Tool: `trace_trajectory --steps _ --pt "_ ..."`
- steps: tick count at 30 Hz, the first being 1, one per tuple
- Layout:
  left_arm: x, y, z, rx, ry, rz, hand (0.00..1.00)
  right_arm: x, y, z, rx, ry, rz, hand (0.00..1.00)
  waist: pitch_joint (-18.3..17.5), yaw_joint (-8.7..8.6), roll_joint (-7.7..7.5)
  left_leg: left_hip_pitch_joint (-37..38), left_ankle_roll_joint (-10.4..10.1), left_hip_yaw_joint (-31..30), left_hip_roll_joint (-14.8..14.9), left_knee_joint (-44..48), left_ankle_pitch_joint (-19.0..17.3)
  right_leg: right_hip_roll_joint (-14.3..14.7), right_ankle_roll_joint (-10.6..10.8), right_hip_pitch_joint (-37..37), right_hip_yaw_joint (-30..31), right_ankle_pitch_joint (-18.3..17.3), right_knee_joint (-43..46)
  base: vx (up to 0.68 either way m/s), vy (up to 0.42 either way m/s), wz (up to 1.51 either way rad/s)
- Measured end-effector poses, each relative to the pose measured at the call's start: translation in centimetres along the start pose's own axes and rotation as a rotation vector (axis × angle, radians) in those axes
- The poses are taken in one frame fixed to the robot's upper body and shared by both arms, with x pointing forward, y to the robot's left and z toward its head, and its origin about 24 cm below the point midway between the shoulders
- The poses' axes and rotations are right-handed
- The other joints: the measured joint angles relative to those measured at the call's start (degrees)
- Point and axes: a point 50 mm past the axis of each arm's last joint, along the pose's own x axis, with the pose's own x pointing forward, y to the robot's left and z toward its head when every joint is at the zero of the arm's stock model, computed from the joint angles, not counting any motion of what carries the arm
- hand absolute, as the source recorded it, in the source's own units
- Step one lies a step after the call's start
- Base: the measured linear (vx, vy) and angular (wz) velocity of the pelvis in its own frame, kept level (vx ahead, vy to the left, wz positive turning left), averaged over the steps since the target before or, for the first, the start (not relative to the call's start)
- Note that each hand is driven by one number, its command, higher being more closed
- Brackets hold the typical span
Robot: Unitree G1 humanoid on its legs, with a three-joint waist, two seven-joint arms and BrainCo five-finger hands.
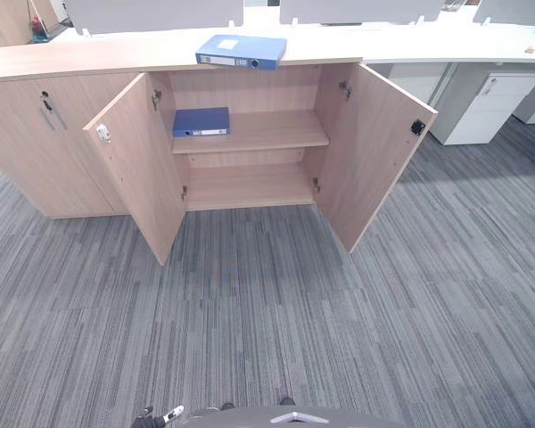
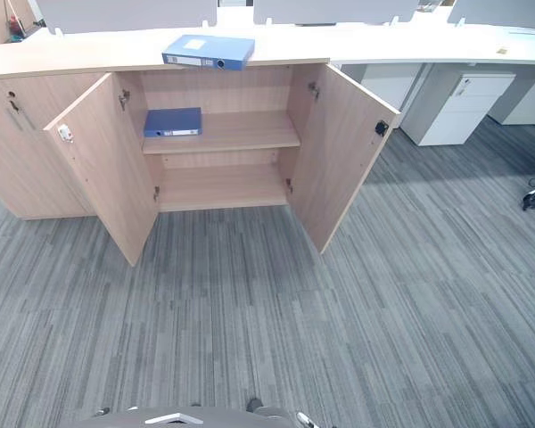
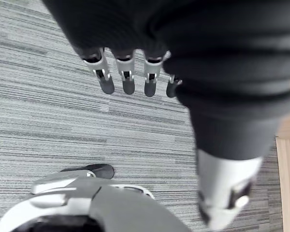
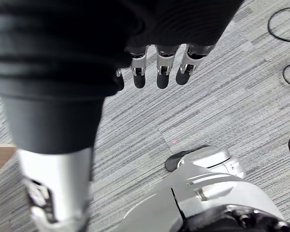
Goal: Walk over to the cabinet, pick up the folder, carry it to the office cabinet, place the folder inside the office cabinet, then close the office cabinet door
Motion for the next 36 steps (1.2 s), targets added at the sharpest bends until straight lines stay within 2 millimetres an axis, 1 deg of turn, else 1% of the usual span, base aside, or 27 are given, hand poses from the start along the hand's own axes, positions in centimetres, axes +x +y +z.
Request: trace_trajectory --steps 1,2,3,5,10,20,24,27,29,31,32,33,35,36 --pt "0.0 0.0 0.1 0.002 -0.003 0.000 0.00 0.0 0.1 0.1 -0.008 -0.005 -0.001 0.00 0.2 0.05 -0.22 0.4 0.2 -0.1 -0.1 -0.8 0.6 0.0 0.0 0.1 -0.4 0.0 -0.3 0.09 0.016 0.07" --pt "0.1 -0.1 0.3 0.010 -0.010 -0.002 0.00 0.1 0.3 0.4 -0.009 -0.011 -0.002 0.00 0.3 0.05 0.21 1.0 0.3 -0.2 -0.2 -1.6 1.1 0.0 0.0 0.5 -0.6 0.0 -0.6 0.14 0.019 0.08" --pt "0.1 -0.1 0.5 0.020 -0.015 -0.003 0.00 0.1 0.4 0.6 -0.035 -0.018 -0.001 0.00 0.7 0.03 -0.01 1.9 0.2 -0.3 -0.3 -2.1 1.2 0.0 0.1 1.0 -0.7 0.0 -1.1 0.12 0.015 0.04" --pt "0.2 -0.1 0.8 0.027 -0.022 -0.004 0.00 0.2 0.8 1.4 -0.066 -0.039 0.008 0.00 1.5 0.07 0.02 2.6 0.1 -0.3 -0.3 -2.7 1.3 0.0 0.1 1.8 -0.8 0.0 -1.6 0.07 0.003 0.03" --pt "0.2 -0.2 1.0 0.045 -0.030 -0.006 0.00 0.4 1.4 2.6 -0.111 -0.073 0.021 0.00 1.6 0.10 -0.07 2.7 0.1 -0.3 -0.5 -2.9 1.2 -0.1 0.4 2.0 -1.1 -0.2 -1.8 0.00 -0.002 0.01" --pt "0.3 -0.3 1.1 0.073 -0.029 -0.012 0.00 0.4 1.7 2.9 -0.135 -0.083 0.026 0.00 2.8 0.02 -0.46 3.5 -0.2 -1.0 -0.7 -3.4 1.4 -0.5 1.0 3.3 -2.3 -0.7 -2.1 -0.08 -0.016 0.05" --pt "0.4 -0.3 1.2 0.088 -0.032 -0.014 0.00 0.4 1.7 3.0 -0.169 -0.089 0.027 0.00 2.9 0.08 -0.66 3.5 -0.2 -0.2 -0.6 -3.4 1.2 -0.5 0.7 3.3 -2.1 -0.5 -2.9 -0.03 -0.016 -0.10" --pt "0.4 -0.3 1.2 0.089 -0.032 -0.014 0.00 0.5 1.6 3.1 -0.172 -0.089 0.027 0.00 2.9 0.11 -0.67 3.5 -0.3 0.8 -0.5 -3.4 0.6 -0.4 1.1 3.2 -1.2 -0.2 -2.8 0.03 -0.008 -0.19" --pt "0.4 -0.3 1.4 0.089 -0.036 -0.014 0.00 0.5 1.8 3.4 -0.177 -0.095 0.031 0.00 3.0 0.45 -0.69 3.0 -0.3 2.4 -0.4 -3.0 0.1 -0.2 1.0 1.9 0.2 -0.1 -2.4 0.05 0.004 -0.37" --pt "0.5 -0.3 1.9 0.092 -0.048 -0.014 0.00 0.5 2.1 3.8 -0.175 -0.107 0.037 0.00 3.5 0.36 -0.39 2.2 -0.1 3.7 -0.4 -2.9 -0.4 -0.2 1.0 0.2 1.5 -0.2 -1.4 0.07 0.014 -0.34" --pt "0.6 -0.2 2.3 0.095 -0.060 -0.012 0.00 0.5 2.2 4.1 -0.175 -0.113 0.039 0.00 4.0 0.38 -1.01 1.2 0.0 4.4 -0.2 -0.7 -1.7 -0.3 1.1 -0.9 2.2 -0.6 -0.3 0.09 0.026 -0.29" --pt "0.6 -0.1 2.6 0.095 -0.067 -0.010 0.00 0.5 2.3 4.2 -0.175 -0.116 0.041 0.00 4.4 0.68 -1.11 0.6 0.2 4.8 0.0 0.8 -2.5 -0.3 1.2 -1.3 2.6 -1.1 0.6 0.10 0.030 -0.26" --pt "0.8 -0.1 3.6 0.106 -0.090 -0.008 0.00 0.5 2.6 4.4 -0.174 -0.122 0.047 0.00 5.5 0.92 -1.78 -1.0 0.4 5.2 0.3 5.9 -6.0 -0.7 1.7 -3.7 2.9 -4.5 6.5 0.10 0.030 -0.14" --pt "0.8 -0.1 3.7 0.113 -0.095 -0.011 0.00 0.5 2.6 4.4 -0.174 -0.122 0.047 0.00 5.6 0.96 -1.85 -1.3 0.6 5.3 0.3 6.8 -6.8 -1.0 2.1 -4.6 2.8 -5.7 8.7 0.09 0.025 -0.06"
